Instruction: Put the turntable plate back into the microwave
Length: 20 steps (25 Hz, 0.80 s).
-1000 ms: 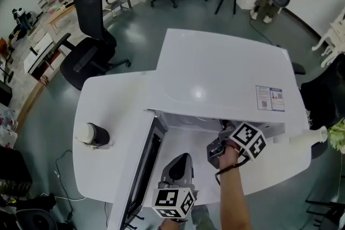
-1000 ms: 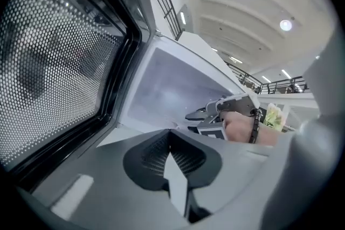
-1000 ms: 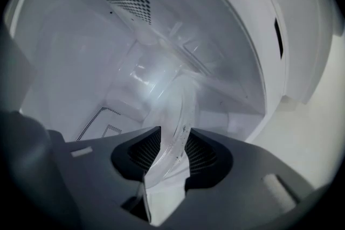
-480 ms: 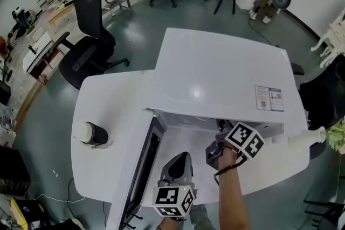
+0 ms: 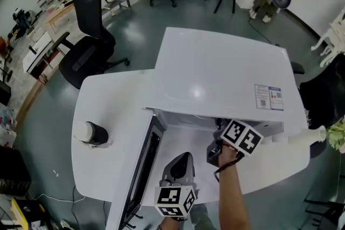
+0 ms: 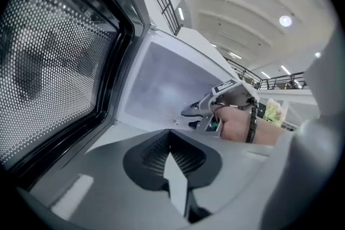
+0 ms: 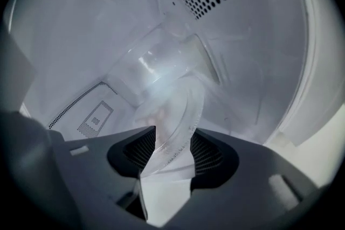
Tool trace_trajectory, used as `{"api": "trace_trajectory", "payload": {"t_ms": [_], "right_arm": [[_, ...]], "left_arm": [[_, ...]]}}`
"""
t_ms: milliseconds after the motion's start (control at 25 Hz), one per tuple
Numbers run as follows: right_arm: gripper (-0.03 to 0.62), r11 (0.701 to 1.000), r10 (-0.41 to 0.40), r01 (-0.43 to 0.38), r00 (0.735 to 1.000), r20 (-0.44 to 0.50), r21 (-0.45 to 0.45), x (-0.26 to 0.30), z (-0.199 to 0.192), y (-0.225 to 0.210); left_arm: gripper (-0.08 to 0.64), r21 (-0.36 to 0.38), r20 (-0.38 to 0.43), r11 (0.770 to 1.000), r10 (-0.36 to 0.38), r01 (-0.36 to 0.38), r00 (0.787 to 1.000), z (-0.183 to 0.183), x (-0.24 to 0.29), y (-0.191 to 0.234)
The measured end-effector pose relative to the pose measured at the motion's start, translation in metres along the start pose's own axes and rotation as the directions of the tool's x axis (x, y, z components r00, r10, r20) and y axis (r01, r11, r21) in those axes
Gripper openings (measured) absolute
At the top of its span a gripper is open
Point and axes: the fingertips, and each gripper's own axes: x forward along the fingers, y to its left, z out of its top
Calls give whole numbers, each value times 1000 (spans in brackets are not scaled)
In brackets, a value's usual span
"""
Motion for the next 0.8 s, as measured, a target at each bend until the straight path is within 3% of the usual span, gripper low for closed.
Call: {"api": "trace_trajectory", "payload": {"t_ms": [200,440,800], "right_arm": [[193,999,-28,27,999,-21,-38,0,-1,-3],[202,969,-148,147,989,8,-197,-5,-1,-13],[202,972,-112,118,993,38,-202,-12,11,-6]], "left_arm": [[0,-1,0,1000,0,0,1000,0,0,-1],[0,-6,0,1000,-7,7,1000,-2,-1,-4],[0,-12,1,1000,2,-2,1000,-2,-7,-4]]}}
